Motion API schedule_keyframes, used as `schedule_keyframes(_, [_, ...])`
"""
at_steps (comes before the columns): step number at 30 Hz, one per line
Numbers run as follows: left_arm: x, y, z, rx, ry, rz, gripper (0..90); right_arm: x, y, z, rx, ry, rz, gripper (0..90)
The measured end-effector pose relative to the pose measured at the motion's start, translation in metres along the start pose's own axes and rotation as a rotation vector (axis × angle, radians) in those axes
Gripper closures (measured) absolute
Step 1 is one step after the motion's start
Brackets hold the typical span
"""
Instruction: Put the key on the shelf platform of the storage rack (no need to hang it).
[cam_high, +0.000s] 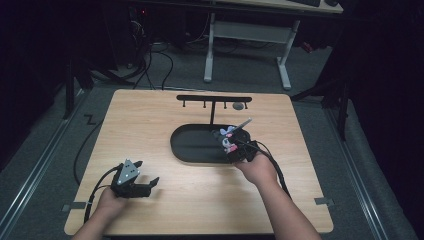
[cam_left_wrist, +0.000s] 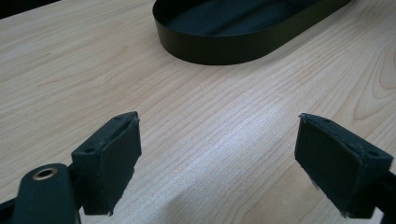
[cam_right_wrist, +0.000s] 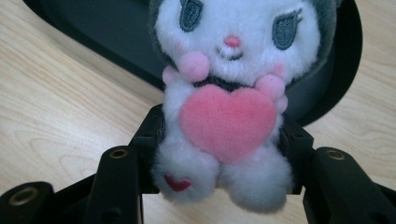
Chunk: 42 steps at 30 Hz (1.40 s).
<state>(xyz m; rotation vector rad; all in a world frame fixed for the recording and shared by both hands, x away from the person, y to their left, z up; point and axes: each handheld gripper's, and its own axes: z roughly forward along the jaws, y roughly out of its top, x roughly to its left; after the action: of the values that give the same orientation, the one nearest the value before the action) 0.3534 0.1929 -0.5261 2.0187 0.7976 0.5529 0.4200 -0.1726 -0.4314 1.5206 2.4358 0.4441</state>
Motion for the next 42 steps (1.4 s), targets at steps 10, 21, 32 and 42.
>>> schedule_keyframes(10, [0.000,0.000,0.000,-0.002,-0.001,-0.003,15.4,0.001,0.024,0.014,-0.006,-0.010,-0.001,48.5])
schedule_keyframes(21, [0.001,0.000,0.000,-0.003,-0.001,-0.004,15.4,-0.001,0.039,0.036,-0.002,-0.015,0.025,48.4])
schedule_keyframes(32, [0.001,-0.001,-0.001,-0.005,-0.001,-0.006,15.4,-0.007,0.041,0.051,0.020,-0.002,0.044,48.5])
schedule_keyframes(42, [0.001,-0.001,-0.001,-0.006,-0.001,-0.006,15.4,-0.012,0.030,0.057,0.064,0.003,0.061,48.2])
